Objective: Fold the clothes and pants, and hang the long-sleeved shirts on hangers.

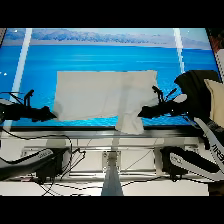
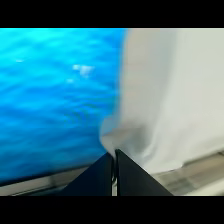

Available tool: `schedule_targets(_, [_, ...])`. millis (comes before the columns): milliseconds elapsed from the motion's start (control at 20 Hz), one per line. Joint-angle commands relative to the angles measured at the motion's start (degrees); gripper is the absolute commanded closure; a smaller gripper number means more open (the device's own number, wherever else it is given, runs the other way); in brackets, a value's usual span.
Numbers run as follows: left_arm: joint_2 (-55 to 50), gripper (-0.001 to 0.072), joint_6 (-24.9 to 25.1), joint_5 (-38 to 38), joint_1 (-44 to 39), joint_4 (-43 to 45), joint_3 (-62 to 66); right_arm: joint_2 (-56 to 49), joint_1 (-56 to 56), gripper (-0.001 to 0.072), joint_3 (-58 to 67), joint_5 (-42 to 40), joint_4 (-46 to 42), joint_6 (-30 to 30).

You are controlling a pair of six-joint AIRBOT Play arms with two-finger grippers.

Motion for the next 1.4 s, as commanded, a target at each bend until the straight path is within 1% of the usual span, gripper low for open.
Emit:
schedule_targets(0, [0.07, 0.0694, 9.49, -9.38, 0.00, -12.46, 3.78, 0.04, 0.07, 0.0697, 8.02, 5.40, 0.09, -1.11])
schedule_targets(100, [0.07, 0.0695, 9.42, -9.51, -0.02, -21.44, 8.81, 0.04, 0.07, 0.0697, 14.95, 6.38, 0.61, 0.17])
schedule_targets(150, [0.07, 0.0696, 9.40, -8.35, -0.17, -25.31, 11.02, 0.04, 0.07, 0.0697, 18.25, 5.51, 0.92, 0.48])
schedule_targets(200, [0.07, 0.0695, 9.38, -5.86, -0.70, -28.22, 13.16, 0.04, 0.07, 0.0697, 21.51, 2.62, 0.92, 1.14])
schedule_targets(250, [0.07, 0.0696, 8.94, -2.16, -1.73, -29.70, 14.60, 0.02, 0.07, 0.0697, 24.11, -2.62, 0.81, 2.97])
schedule_targets(300, [0.07, 0.0696, 7.02, 3.32, -3.34, -30.03, 15.45, -0.02, 0.07, 0.0698, 25.79, -8.83, 0.66, 5.42])
schedule_targets(350, [0.02, 0.0696, 5.07, 9.11, -5.16, -30.01, 15.54, -0.02, 0.07, 0.0698, 26.75, -16.87, 0.68, 8.66])
schedule_targets(450, [-0.70, 0.0696, 2.60, 20.87, -9.40, -30.03, 15.54, -0.52, 0.07, 0.0698, 26.95, -31.21, 0.68, 13.25])
schedule_targets(500, [-1.36, 0.0696, 1.11, 26.56, -11.61, -30.05, 15.54, -1.51, 0.07, 0.0698, 26.97, -36.30, 0.72, 15.52])
schedule_targets(600, [-3.61, 0.0696, -1.03, 36.33, -15.54, -30.62, 15.54, -4.81, 0.07, 0.0698, 26.97, -42.71, 0.76, 17.88])
schedule_targets(650, [-5.03, 0.0695, -1.18, 39.91, -17.16, -32.68, 15.54, -7.08, 0.07, 0.0698, 26.97, -44.81, 0.92, 18.34])
schedule_targets(800, [-9.53, 0.0693, -1.14, 48.22, -21.09, -42.38, 15.56, -13.27, 0.07, 0.0689, 26.97, -48.57, 1.64, 18.36])
schedule_targets(850, [-10.58, 0.0651, -1.09, 49.77, -21.88, -43.80, 15.56, -14.82, 0.07, 0.0546, 26.95, -48.68, 1.62, 18.34])
schedule_targets(900, [-11.37, 0.0373, -0.66, 50.07, -22.18, -43.71, 15.58, -15.74, 0.07, 0.0250, 26.95, -48.15, 1.33, 18.25])
schedule_targets(950, [-11.74, -0.0011, 0.59, 50.03, -22.38, -43.63, 15.58, -16.11, 0.07, -0.0008, 26.95, -47.08, 0.17, 18.16])
schedule_targets(1000, [-11.61, -0.0002, 2.01, 49.46, -22.16, -43.21, 15.63, -16.02, 0.04, 0.0016, 26.95, -46.18, -1.75, 18.14])
schedule_targets(1050, [-11.37, -0.0002, 3.96, 47.98, -21.44, -43.28, 15.67, -15.85, -0.11, 0.0016, 26.97, -45.16, -3.89, 18.14])
schedule_targets(1150, [-11.26, -0.0001, 4.52, 46.18, -19.26, -42.18, 15.78, -15.74, -0.50, 0.0016, 27.23, -42.75, -7.26, 18.16])
schedule_targets(1250, [-11.37, 0.0012, 3.02, 40.74, -16.59, -30.49, 17.00, -15.76, -1.25, 0.0016, 27.58, -40.22, -8.72, 18.14])
schedule_targets(1350, [-12.74, 0.0012, -4.48, 32.09, -15.02, -17.16, 20.11, -15.85, -1.49, 0.0016, 28.17, -38.21, -9.53, 18.03])
